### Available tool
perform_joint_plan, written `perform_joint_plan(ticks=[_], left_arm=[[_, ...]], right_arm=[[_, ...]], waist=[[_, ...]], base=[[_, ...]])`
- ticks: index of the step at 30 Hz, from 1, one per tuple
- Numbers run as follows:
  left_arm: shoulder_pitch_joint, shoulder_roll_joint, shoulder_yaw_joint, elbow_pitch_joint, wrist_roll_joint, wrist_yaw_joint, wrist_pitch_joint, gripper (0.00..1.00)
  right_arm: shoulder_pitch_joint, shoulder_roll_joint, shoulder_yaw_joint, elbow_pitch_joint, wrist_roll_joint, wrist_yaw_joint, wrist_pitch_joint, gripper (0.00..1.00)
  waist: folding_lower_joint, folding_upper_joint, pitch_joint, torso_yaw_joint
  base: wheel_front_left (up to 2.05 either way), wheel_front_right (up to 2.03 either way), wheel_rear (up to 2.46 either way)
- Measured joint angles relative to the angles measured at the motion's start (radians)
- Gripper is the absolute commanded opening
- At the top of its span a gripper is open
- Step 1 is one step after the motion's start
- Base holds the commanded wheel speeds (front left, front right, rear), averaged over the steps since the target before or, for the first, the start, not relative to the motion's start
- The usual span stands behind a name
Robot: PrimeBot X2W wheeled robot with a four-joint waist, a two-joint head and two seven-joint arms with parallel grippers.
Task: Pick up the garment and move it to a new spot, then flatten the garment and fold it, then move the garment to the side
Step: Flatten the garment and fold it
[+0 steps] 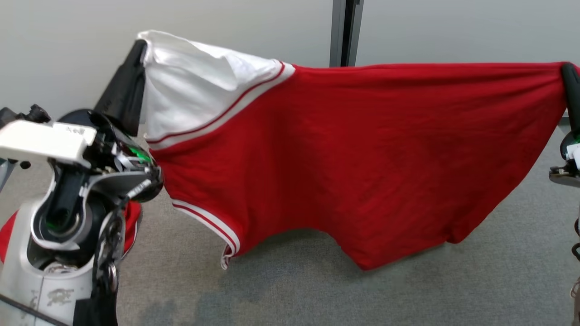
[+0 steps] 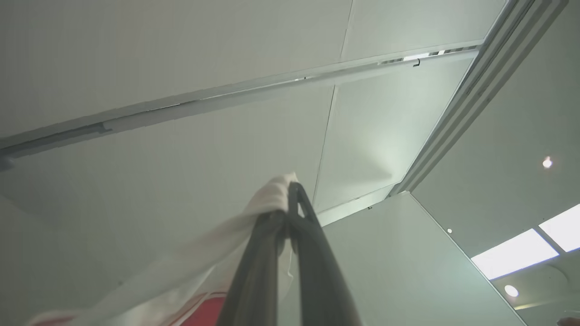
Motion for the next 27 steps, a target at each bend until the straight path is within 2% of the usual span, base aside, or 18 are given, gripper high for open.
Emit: perform_joint_plan(ticks=[5, 7, 9, 12, 15, 17, 20, 23, 27], left_arm=[[-0.108, -0.008, 0.013, 0.032, 0.006, 0.119, -0.05, 0.0], [-0.185, 0.01, -0.008, 0.056, 0.027, 0.162, -0.04, 0.0], [-0.283, 0.056, -0.064, 0.098, 0.055, 0.209, 0.011, 0.0], [-0.441, 0.125, -0.15, 0.192, 0.129, 0.239, 0.074, 0.0], [-0.633, 0.159, -0.215, 0.311, 0.201, 0.238, 0.107, 0.0], [-0.77, 0.157, -0.231, 0.398, 0.24, 0.21, 0.111, 0.0], [-0.962, 0.137, -0.245, 0.522, 0.305, 0.141, 0.071, 0.0], [-1.109, 0.107, -0.251, 0.63, 0.364, 0.032, 0.0, 0.0], [-1.217, 0.072, -0.276, 0.735, 0.439, -0.112, -0.098, 0.0]], right_arm=[[-0.064, 0.005, -0.012, -0.006, -0.053, 0.0, 0.043, 0.0], [-0.132, 0.007, -0.01, -0.007, -0.078, 0.0, 0.072, 0.0], [-0.22, 0.003, 0.001, -0.002, -0.111, 0.0, 0.099, 0.0], [-0.381, -0.021, 0.01, 0.048, -0.2, 0.0, 0.111, 0.0], [-0.568, -0.041, 0.028, 0.123, -0.266, 0.0, 0.114, 0.0], [-0.703, -0.051, 0.037, 0.181, -0.297, 0.0, 0.09, 0.0], [-0.884, -0.067, 0.066, 0.267, -0.351, 0.0, 0.005, 0.0], [-1.012, -0.069, 0.1, 0.346, -0.38, 0.0, -0.115, 0.0], [-1.097, -0.086, 0.182, 0.412, -0.369, 0.0, -0.257, 0.0]], waist=[[0.0, 0.0, 0.037, 0.001], [0.0, 0.0, 0.067, 0.001], [0.0, 0.0, 0.105, 0.002], [0.0, 0.0, 0.175, 0.002], [0.0, 0.0, 0.255, 0.003], [0.0, 0.0, 0.312, 0.004], [0.0, 0.0, 0.397, 0.007], [0.0, -0.0001, 0.472, 0.01], [0.0, 0.0, 0.548, 0.019]], base=[[0.0, 0.0, 0.0], [0.0, 0.0, 0.0], [0.0, 0.0, 0.0], [0.0, 0.0, 0.0], [0.0, 0.0, 0.0], [0.0, 0.0, 0.0], [0.0, 0.0, 0.0], [0.0, 0.0, 0.0], [0.0, 0.0, 0.0]])
